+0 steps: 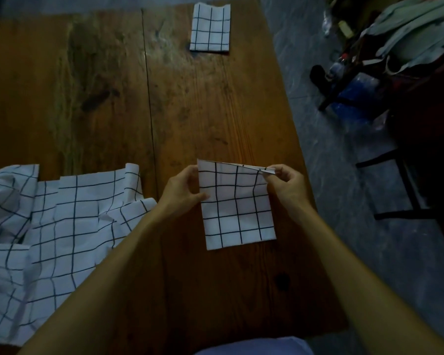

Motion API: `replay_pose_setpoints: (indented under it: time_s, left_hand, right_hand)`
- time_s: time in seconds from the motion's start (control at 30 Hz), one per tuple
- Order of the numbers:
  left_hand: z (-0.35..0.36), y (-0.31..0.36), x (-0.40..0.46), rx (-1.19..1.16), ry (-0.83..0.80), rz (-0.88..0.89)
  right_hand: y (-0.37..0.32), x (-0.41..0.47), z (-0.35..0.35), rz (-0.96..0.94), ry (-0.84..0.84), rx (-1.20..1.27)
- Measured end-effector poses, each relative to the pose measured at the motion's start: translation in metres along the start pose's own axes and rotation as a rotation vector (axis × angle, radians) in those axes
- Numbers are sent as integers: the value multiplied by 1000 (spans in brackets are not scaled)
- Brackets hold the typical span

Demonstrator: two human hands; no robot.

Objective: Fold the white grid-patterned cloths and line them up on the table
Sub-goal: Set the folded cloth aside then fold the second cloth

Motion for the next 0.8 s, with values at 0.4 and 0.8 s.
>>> replay_pose_setpoints:
  time_s: [0.4, 0.8]
  left_hand:
    - [9, -3, -2, 301, 272, 105]
    - [-4, 20, -17, 69, 205, 250]
  right_hand:
    - [-3, 1, 0, -37, 8, 1]
    - [-1, -27, -7, -25, 22, 14]
Point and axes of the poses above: each hand's wrist, its own x-axis towards the middle knuckle, its own z-axis out of the palm, y = z × x, the point moved 7 cm from there along x, towards the middle knuckle, and after that the axes turned 6 degrees about -z, right-handed, at the moved point
